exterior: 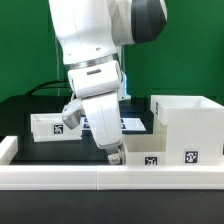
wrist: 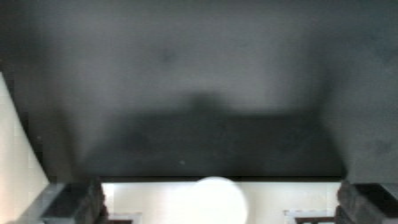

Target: Assemble drawer

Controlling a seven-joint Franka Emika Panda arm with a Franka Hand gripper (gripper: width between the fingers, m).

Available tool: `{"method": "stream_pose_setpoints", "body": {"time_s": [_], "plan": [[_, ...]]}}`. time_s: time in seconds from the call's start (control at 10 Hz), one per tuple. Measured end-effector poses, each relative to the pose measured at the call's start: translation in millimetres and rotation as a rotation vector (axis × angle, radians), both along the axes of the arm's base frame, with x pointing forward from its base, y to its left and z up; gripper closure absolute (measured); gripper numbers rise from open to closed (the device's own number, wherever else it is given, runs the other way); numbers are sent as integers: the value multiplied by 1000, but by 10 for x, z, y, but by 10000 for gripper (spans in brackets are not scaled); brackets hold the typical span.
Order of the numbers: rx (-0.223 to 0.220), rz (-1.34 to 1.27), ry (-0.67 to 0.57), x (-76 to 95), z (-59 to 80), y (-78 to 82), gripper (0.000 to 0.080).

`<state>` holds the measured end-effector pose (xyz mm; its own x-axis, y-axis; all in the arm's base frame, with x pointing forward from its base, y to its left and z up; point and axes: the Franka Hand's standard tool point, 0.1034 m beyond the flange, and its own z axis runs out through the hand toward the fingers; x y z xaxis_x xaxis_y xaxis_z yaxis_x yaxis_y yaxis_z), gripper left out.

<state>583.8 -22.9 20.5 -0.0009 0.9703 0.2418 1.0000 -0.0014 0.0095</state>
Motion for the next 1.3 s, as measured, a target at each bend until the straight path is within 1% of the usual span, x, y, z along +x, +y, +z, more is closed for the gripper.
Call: {"method": "stream_pose_setpoints", "body": {"time_s": [0.3, 0.6, 0.8, 1.0, 1.2, 1.3], "plan": [[7, -14, 6, 12, 12, 152, 151], [-2, -22, 11, 16, 12, 207, 151], [-6, -1, 14, 7, -2, 342, 151], [-6, -2, 19, 2, -2, 440, 151], [-6, -5, 20, 1, -5, 423, 151], [-4, -1, 22, -12, -15, 451, 151]]}}
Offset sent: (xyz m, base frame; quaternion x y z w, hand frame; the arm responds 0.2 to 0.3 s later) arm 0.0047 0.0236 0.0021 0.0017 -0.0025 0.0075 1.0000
